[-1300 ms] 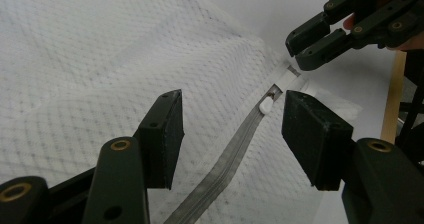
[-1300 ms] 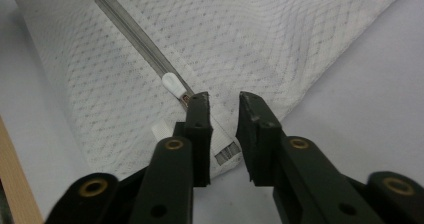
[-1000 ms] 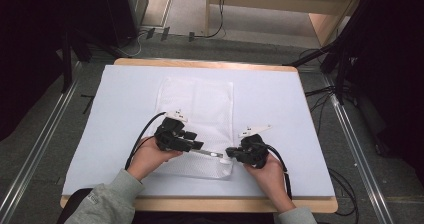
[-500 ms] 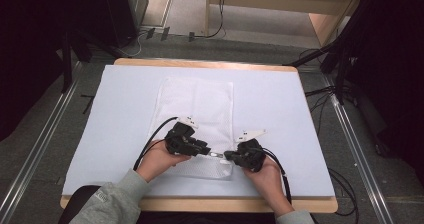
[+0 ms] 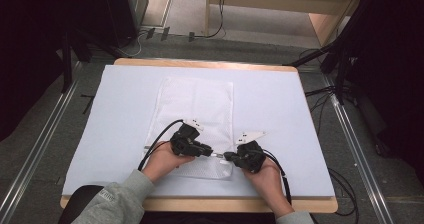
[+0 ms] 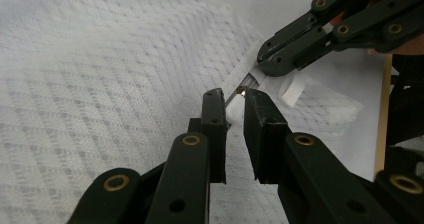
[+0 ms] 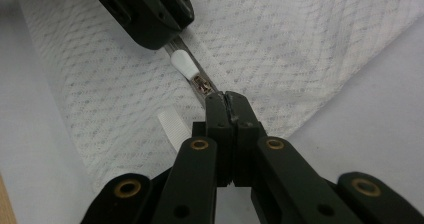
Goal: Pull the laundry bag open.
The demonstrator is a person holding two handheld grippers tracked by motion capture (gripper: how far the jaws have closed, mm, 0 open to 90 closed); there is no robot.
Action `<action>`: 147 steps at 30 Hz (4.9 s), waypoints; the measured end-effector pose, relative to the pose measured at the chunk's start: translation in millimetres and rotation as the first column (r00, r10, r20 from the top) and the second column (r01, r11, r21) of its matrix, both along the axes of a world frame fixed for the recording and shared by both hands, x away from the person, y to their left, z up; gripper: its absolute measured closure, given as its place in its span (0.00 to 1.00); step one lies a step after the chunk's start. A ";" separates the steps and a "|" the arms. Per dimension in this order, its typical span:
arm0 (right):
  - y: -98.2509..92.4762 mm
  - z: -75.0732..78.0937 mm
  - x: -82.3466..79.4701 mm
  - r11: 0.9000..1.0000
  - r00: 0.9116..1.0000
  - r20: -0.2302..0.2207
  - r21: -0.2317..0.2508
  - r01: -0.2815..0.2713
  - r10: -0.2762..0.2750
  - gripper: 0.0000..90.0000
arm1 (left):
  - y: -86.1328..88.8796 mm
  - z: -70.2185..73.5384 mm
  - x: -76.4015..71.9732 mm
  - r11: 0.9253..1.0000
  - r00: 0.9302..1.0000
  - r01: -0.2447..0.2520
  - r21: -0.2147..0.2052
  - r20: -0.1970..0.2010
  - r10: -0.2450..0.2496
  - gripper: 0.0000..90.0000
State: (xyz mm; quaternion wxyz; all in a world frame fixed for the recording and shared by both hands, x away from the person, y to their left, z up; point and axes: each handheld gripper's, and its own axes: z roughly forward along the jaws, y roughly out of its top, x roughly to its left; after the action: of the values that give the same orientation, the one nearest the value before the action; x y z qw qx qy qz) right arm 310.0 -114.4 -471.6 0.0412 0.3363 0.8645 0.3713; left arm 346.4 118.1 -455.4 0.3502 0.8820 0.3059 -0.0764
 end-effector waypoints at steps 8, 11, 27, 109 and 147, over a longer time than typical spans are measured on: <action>-0.8 -0.3 0.5 1.000 1.000 0.000 0.004 -0.002 0.002 1.00 | -3.7 -6.5 1.0 1.000 1.000 0.007 -0.005 -0.013 -0.007 0.88; -0.8 -0.3 0.8 1.000 1.000 -0.004 0.007 -0.003 0.003 1.00 | -5.8 -7.7 0.0 1.000 1.000 0.014 -0.012 -0.014 -0.015 0.88; -0.5 -0.2 1.0 1.000 1.000 -0.013 0.010 0.003 -0.003 1.00 | -20.7 -11.7 -5.2 1.000 0.999 0.020 -0.014 0.028 -0.019 0.95; -6.4 -6.8 0.6 0.997 0.997 0.048 0.049 -0.065 0.063 1.00 | 32.0 8.1 13.8 1.000 0.986 0.001 -0.016 -0.165 -0.004 0.98; -4.6 -5.6 2.0 0.995 0.994 0.056 0.030 -0.090 0.088 1.00 | 69.7 11.0 11.2 0.999 0.980 -0.037 0.011 -0.197 0.038 0.98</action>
State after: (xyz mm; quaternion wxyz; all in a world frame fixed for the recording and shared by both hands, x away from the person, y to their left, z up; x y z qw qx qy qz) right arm 312.0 -118.9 -477.2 0.0429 0.2876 0.8711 0.3958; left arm 357.6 187.8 -444.5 0.3164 0.8654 0.3559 -0.1560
